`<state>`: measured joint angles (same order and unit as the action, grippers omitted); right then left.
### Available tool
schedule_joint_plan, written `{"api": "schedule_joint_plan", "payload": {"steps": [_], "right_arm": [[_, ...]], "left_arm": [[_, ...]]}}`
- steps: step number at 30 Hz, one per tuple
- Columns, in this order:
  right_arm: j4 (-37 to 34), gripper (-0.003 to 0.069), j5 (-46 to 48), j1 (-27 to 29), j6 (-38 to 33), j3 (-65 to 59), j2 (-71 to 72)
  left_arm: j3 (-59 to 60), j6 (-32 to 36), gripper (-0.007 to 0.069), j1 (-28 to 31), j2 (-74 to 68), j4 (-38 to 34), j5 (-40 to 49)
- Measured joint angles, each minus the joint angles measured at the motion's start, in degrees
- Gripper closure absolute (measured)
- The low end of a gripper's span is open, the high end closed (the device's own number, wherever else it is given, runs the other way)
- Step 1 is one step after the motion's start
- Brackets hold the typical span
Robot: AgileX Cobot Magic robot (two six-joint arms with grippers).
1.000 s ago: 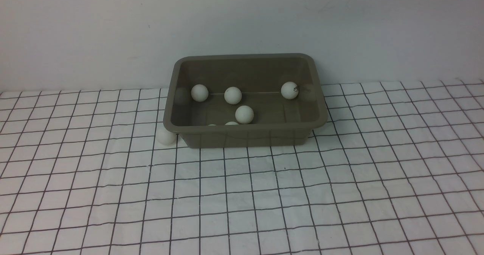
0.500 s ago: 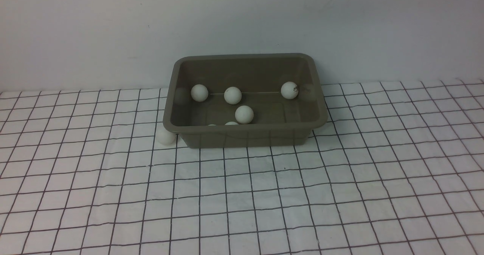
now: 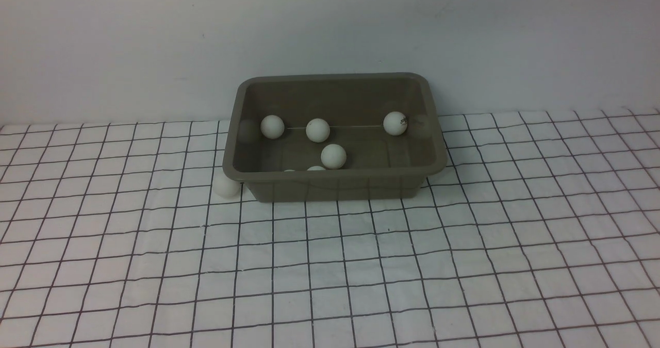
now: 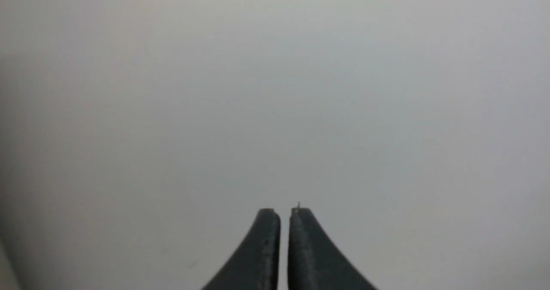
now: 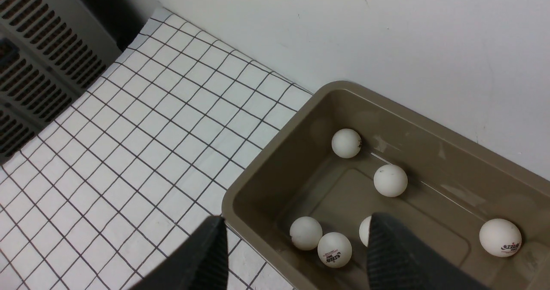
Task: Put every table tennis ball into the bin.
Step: Use the left arm to clamp the table tennis ball closest to it
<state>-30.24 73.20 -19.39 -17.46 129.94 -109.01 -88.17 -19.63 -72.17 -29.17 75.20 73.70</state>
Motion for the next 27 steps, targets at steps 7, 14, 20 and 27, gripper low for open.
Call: {"api": "schedule_joint_plan", "payload": {"steps": [7,14,20,27], "right_arm": [[0.24,0.026,0.0,0.0,-0.98,0.0,0.0],[0.24,0.026,0.0,0.0,-1.59,0.0,0.0],[0.24,0.026,0.0,0.0,-1.59,0.0,0.0],[0.24,0.026,0.0,0.0,-1.59,0.0,0.0]], "left_arm": [[0.0,0.0,0.0607,23.2,0.0,-17.26,0.0],[0.0,2.2,0.0607,42.53,-1.9,-43.86,-9.85],[0.07,13.97,0.0607,56.61,-11.07,-65.61,-19.84],[0.26,22.77,0.0607,64.97,-22.93,-69.77,-27.11]]}}
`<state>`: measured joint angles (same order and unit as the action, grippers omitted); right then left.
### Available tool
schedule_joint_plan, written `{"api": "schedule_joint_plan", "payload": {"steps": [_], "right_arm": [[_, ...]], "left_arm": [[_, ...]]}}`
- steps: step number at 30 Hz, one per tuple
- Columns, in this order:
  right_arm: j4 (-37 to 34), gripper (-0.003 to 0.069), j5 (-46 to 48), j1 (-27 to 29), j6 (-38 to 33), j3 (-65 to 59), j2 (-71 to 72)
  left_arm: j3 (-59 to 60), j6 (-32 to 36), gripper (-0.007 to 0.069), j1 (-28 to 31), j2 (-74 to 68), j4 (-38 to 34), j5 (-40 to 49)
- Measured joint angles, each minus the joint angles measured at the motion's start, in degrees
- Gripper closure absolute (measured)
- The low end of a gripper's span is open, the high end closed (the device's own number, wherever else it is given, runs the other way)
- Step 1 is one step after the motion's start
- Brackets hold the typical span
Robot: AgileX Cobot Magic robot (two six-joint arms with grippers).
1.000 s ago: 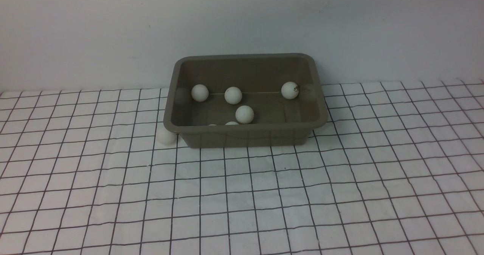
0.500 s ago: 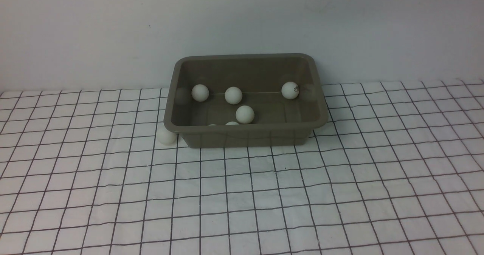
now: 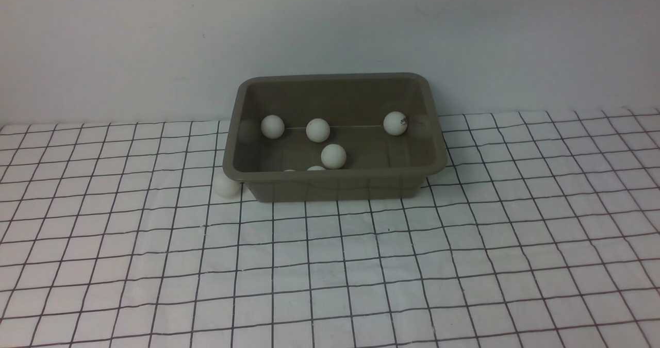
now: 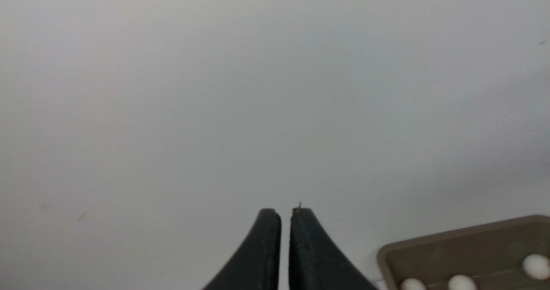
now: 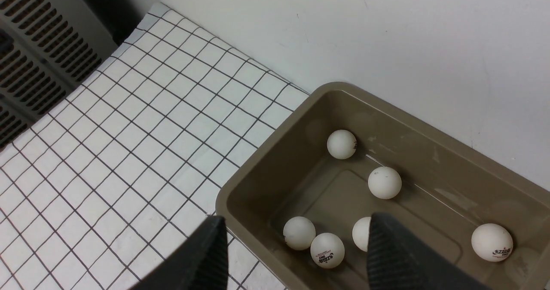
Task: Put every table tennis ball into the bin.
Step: Use the left arm to clamp the table tennis ball closest to it
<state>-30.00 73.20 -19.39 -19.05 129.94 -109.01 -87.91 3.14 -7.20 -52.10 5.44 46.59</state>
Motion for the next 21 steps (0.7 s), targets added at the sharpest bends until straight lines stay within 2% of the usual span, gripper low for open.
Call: {"api": "schedule_joint_plan", "payload": {"steps": [4,9,17,21], "right_arm": [[0.0,0.026,0.0,0.0,0.0,0.0,0.0],[0.0,0.026,0.0,0.0,-0.05,0.0,0.0],[0.25,0.026,0.0,0.0,-0.32,0.0,0.0],[0.41,0.026,0.0,0.0,-1.17,0.0,0.0]], "left_arm": [[0.0,0.24,0.0607,2.34,-6.46,3.5,-1.7],[0.31,0.28,0.0607,6.22,-16.05,3.99,-3.59],[0.5,1.26,0.0607,14.27,-29.2,-5.44,-13.89],[0.71,1.8,0.0607,16.87,-33.78,-6.59,-19.6]]}}
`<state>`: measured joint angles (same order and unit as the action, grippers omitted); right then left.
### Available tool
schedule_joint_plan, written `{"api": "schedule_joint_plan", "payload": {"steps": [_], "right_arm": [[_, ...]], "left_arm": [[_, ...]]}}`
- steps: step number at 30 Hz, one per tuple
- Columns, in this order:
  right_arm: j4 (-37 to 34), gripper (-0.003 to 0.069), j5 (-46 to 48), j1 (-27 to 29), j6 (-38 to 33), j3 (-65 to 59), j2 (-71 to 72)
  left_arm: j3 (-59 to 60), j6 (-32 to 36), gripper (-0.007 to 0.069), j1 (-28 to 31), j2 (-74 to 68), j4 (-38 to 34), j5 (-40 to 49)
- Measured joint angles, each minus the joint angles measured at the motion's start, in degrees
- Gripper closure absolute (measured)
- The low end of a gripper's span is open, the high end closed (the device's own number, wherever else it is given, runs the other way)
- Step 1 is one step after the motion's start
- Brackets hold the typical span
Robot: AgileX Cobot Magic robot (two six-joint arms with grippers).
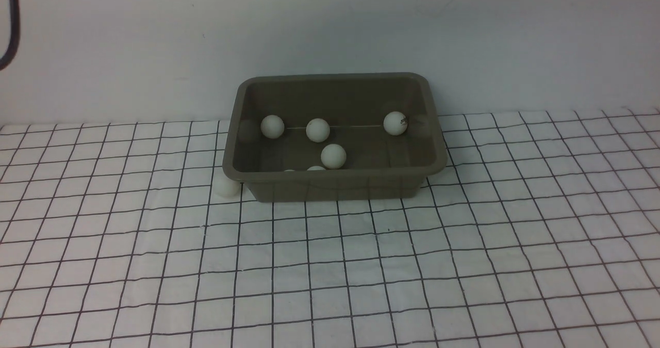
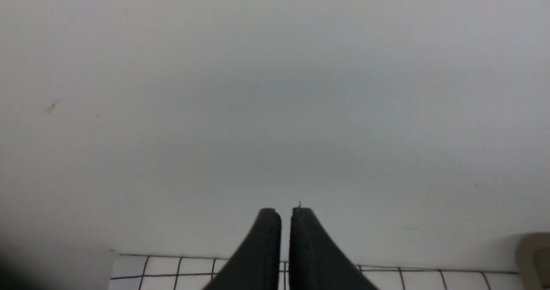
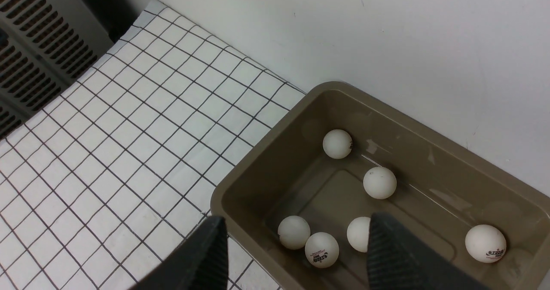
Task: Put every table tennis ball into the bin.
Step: Use the left arm to clamp the table tennis ball closest to it
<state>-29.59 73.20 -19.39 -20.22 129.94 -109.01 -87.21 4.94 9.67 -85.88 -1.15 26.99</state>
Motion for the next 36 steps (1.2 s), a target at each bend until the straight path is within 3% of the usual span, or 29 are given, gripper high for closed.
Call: {"api": "schedule_joint_plan", "payload": {"steps": [12,20,24,28,33,36], "right_arm": [[0.04,0.026,-0.05,0.0,-1.75,0.0,0.0],[0.19,0.026,-0.05,0.0,-2.35,0.0,-0.1],[0.19,0.026,-0.05,0.0,-3.06,0.0,-0.42],[0.19,0.0262,-0.05,0.0,-3.22,0.0,-0.42],[0.19,0.0277,-0.05,0.0,-3.38,0.0,-0.42],[0.19,0.0288,-0.05,0.0,-3.38,0.0,-0.42]], "left_arm": [[21.03,1.89,0.0607,1.22,-4.15,-0.04,-29.58],[38.2,0.59,0.0607,2.64,-4.47,1.15,-34.8],[41.63,-5.98,0.0606,2.81,-4.47,6.16,-35.08],[42.65,-17.79,0.0606,2.81,-4.47,15.85,-36.7],[43.55,-37.96,0.0606,2.87,-5.4,43.72,-44.34],[43.55,-46.13,0.0606,3.38,-6.77,54.79,-49.04]]}}
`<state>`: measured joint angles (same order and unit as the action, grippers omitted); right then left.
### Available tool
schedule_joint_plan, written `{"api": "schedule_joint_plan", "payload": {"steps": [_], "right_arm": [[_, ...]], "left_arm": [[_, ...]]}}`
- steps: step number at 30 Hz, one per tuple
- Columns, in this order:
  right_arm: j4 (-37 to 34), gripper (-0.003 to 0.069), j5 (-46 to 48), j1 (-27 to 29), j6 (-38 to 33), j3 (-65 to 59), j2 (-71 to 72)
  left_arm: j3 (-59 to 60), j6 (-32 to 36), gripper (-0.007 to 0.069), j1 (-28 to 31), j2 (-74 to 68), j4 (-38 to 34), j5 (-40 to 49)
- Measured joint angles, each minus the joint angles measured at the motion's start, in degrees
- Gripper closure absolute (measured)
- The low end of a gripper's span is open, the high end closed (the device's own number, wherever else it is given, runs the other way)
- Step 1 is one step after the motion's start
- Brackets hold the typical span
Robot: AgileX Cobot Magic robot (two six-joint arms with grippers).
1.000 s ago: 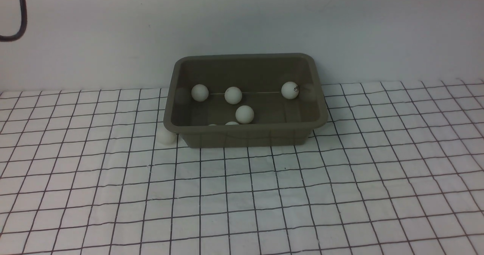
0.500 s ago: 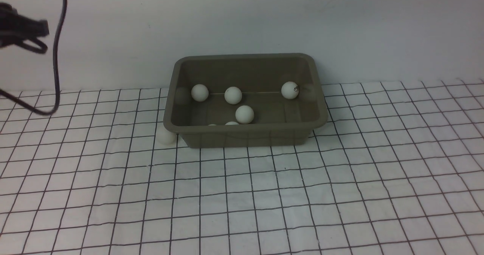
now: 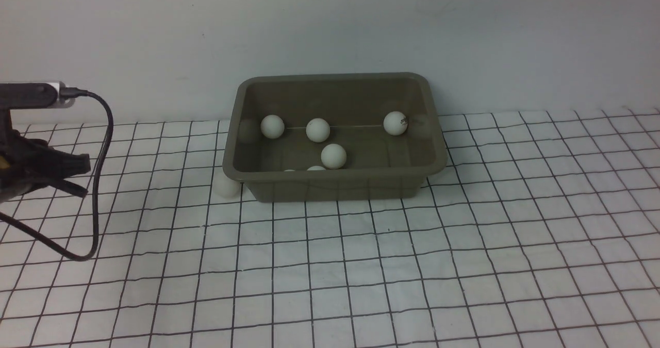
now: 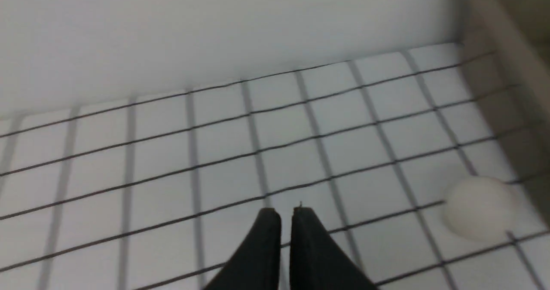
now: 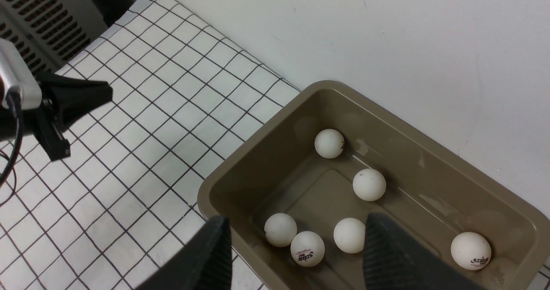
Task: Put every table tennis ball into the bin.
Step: Use the left arm to clamp the table tennis ball closest to it
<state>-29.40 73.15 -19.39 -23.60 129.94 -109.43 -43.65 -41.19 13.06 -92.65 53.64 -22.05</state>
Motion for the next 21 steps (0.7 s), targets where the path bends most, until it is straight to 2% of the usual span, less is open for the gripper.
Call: {"api": "schedule_joint_plan", "payload": {"steps": [1,2,4,6,12,15,21], "right_arm": [[0.0,0.0293,0.0,0.0,0.0,0.0,0.0],[0.0,0.03,0.0,0.0,0.0,0.0,0.0],[0.0,0.0307,0.0,0.0,0.0,0.0,0.0],[0.0,0.0314,0.0,0.0,0.0,0.0,0.0],[-0.18,0.0335,0.0,0.0,-0.11,0.0,0.0],[-0.18,0.034,0.0,0.0,-0.11,0.0,0.0],[-0.18,0.0341,0.0,0.0,-0.17,0.0,0.0]], "left_arm": [[0.0,-2.64,0.0606,0.29,-0.59,2.37,-2.19],[0.0,-7.4,0.0606,1.35,-1.92,9.85,-7.41],[0.0,-12.9,0.0606,3.33,-4.13,16.83,-13.13],[0.0,-15.81,0.0606,5.18,-5.83,19.91,-15.95],[0.0,-17.31,0.0606,10.36,-8.84,22.29,-20.08],[-0.26,-15.27,0.0606,12.66,-9.79,22.22,-23.85],[-2.1,-11.95,0.0606,13.59,-12.2,21.93,-29.82]]}}
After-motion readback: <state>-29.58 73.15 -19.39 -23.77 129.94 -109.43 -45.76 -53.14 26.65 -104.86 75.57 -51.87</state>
